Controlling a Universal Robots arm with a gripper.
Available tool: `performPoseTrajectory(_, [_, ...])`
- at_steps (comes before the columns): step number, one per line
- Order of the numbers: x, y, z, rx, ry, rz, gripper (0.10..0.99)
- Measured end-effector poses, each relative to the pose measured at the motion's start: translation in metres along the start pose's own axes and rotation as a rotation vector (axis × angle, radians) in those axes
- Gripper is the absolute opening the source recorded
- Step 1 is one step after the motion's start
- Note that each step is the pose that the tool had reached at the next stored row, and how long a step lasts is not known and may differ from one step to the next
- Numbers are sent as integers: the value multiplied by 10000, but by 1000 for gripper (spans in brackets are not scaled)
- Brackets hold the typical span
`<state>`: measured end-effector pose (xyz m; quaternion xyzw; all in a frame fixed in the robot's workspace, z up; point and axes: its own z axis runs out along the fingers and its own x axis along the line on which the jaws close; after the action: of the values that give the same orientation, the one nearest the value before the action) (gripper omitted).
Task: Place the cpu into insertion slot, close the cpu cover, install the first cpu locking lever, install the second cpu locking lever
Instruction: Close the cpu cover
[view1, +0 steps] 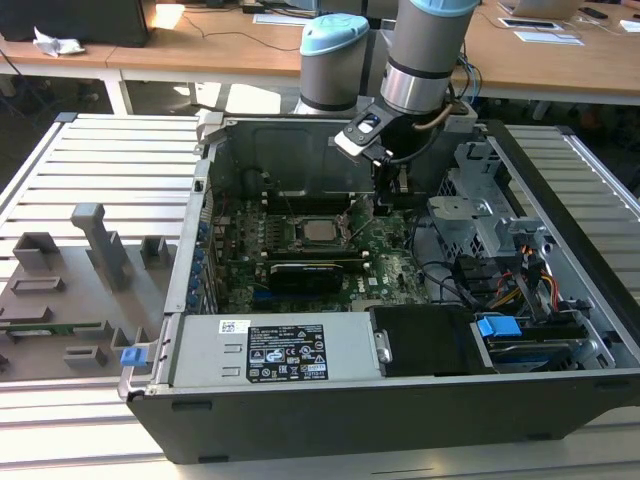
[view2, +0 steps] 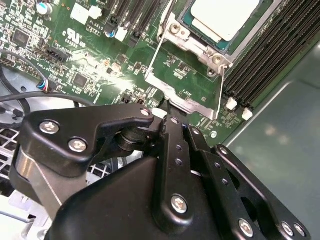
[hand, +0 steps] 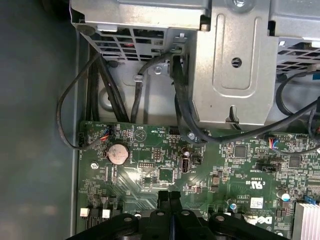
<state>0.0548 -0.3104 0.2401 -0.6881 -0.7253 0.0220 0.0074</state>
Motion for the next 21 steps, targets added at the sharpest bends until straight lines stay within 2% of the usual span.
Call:
performPoseTrajectory(3, [4, -67, 3, -1, 0, -1, 106])
performPoseTrajectory(21, [8, -156, 8, -1, 0, -1, 106])
